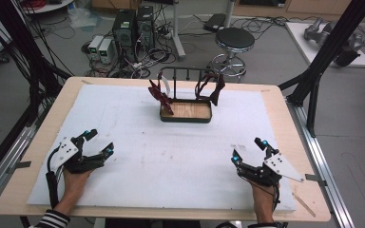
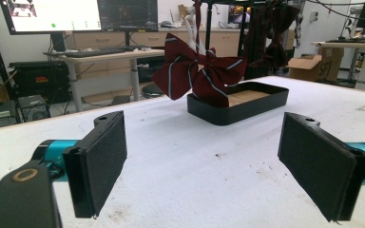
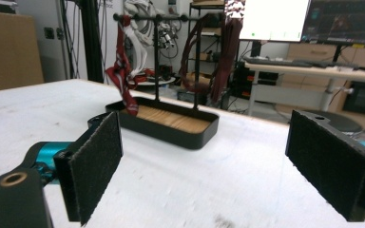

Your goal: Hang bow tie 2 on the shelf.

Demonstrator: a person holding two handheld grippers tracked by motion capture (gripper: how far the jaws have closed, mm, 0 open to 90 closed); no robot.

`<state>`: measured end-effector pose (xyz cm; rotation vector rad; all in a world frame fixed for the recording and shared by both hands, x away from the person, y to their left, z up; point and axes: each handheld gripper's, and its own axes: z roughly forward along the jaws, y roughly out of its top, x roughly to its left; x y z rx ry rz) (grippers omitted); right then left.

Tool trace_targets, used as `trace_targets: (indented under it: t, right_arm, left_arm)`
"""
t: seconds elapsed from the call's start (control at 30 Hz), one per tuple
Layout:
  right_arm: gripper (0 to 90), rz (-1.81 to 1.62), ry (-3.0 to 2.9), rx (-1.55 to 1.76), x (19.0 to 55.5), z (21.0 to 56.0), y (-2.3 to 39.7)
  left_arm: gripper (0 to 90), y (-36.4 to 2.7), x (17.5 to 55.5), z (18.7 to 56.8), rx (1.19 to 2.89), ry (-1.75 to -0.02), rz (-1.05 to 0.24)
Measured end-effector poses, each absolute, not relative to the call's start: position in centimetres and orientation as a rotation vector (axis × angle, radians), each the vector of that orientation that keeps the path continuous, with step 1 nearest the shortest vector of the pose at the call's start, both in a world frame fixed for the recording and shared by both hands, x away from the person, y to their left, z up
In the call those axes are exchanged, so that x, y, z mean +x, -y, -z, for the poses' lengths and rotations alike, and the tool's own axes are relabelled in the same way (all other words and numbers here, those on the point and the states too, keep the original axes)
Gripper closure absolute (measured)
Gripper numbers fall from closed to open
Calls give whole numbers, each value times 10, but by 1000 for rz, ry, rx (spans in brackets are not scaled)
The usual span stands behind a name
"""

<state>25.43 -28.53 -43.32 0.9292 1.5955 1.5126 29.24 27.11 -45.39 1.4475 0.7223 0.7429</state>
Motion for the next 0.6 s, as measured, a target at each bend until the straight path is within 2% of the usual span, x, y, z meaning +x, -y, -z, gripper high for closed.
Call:
trace_targets:
  t: [0.23, 0.6]
  right_arm:
    - [113, -1525, -1601, 917, 255, 453, 280]
    - [113, -1554, -1559, 929, 254, 456, 283]
  left_arm:
    - [170, -272, 289, 454, 1441, -722, -745]
    - [169, -272, 288, 454, 1432, -728, -750]
